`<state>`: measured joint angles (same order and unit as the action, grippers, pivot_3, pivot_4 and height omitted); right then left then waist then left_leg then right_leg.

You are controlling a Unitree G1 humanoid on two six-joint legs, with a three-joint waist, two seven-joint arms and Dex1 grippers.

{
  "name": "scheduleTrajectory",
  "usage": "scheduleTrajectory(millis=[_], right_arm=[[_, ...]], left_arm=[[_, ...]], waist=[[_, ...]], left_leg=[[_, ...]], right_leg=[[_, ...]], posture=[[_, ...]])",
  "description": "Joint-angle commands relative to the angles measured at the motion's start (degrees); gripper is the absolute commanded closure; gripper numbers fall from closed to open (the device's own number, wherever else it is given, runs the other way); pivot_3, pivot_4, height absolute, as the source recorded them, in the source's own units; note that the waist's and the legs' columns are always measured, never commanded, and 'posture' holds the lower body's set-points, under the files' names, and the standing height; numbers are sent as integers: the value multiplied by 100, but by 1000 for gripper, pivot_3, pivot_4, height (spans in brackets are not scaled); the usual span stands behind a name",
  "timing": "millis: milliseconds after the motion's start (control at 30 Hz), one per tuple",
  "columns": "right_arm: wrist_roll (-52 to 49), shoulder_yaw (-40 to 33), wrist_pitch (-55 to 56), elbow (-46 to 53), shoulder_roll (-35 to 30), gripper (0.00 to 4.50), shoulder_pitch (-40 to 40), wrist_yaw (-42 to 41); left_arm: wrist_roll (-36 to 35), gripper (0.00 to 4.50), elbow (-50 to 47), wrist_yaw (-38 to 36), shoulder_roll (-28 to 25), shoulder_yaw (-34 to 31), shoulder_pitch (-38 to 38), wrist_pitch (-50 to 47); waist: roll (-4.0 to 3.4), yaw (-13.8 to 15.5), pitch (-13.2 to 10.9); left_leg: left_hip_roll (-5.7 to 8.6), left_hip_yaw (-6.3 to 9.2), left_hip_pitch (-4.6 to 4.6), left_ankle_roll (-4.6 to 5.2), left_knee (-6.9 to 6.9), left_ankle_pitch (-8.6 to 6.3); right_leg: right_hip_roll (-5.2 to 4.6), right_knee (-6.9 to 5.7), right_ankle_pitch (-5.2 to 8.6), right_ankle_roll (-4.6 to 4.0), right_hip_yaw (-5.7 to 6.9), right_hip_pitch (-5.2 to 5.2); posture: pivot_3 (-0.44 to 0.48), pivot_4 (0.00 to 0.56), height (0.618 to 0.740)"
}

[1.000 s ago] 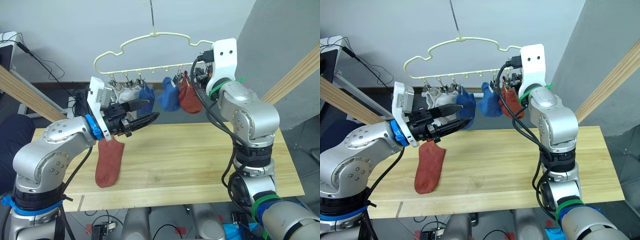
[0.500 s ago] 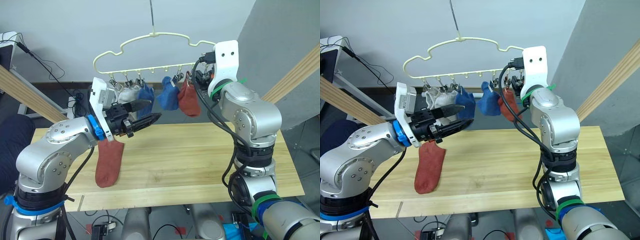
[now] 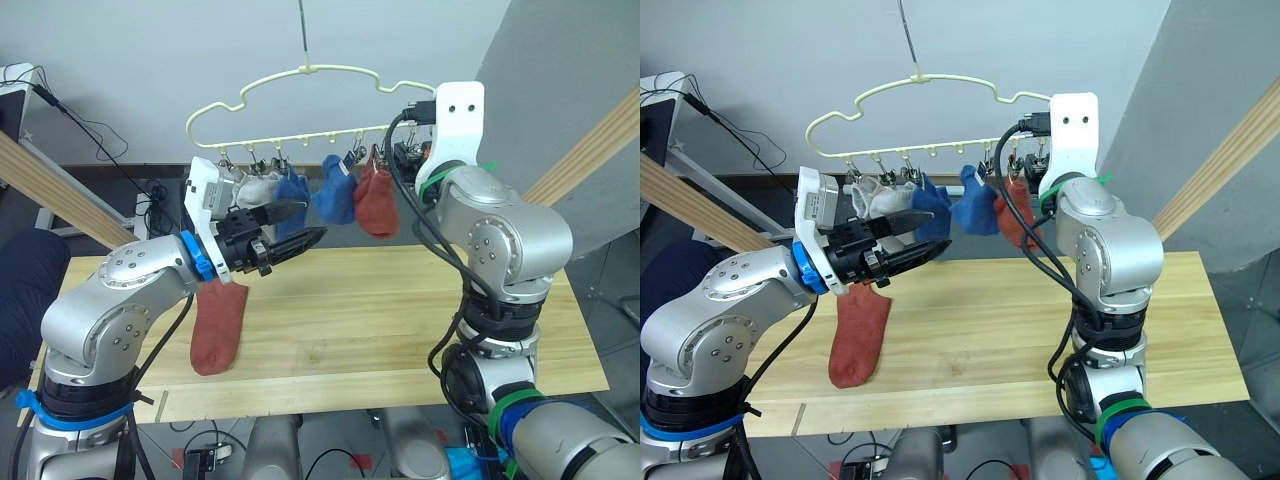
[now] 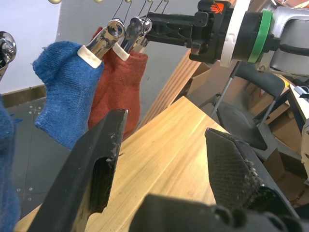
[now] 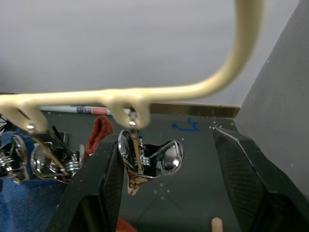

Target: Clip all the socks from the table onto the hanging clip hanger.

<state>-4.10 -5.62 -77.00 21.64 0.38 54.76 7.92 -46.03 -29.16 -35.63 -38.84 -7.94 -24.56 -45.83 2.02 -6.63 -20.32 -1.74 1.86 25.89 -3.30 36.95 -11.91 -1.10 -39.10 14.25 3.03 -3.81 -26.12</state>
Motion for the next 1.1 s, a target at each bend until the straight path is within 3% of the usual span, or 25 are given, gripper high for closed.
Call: scheduleTrajectory(millis=[33, 567, 1100], right_arm=[[55, -34, -6, 319, 31, 1628, 42, 44], [45, -234, 238, 10, 490, 1628, 217, 94], [25, -179, 665, -431, 430, 1628, 306, -18]], left_arm=[[-3, 1533, -157, -25, 20, 0, -3, 103], [66, 1533, -192, -7, -26, -20, 3, 95], [75, 1533, -298, 75, -37, -93, 105, 86]], waist=[[0, 0, 0], [0, 1, 0], [0, 8, 0]], left_leg=[[0, 0, 0, 0, 0, 0], [0, 1, 0, 0, -1, 0], [0, 1, 0, 0, -2, 0]], right_leg=[[0, 0, 0, 0, 0, 0], [0, 1, 0, 0, 1, 0], [0, 2, 0, 0, 2, 0]], posture=[[-198, 366, 740], [-169, 360, 740], [-148, 356, 740]])
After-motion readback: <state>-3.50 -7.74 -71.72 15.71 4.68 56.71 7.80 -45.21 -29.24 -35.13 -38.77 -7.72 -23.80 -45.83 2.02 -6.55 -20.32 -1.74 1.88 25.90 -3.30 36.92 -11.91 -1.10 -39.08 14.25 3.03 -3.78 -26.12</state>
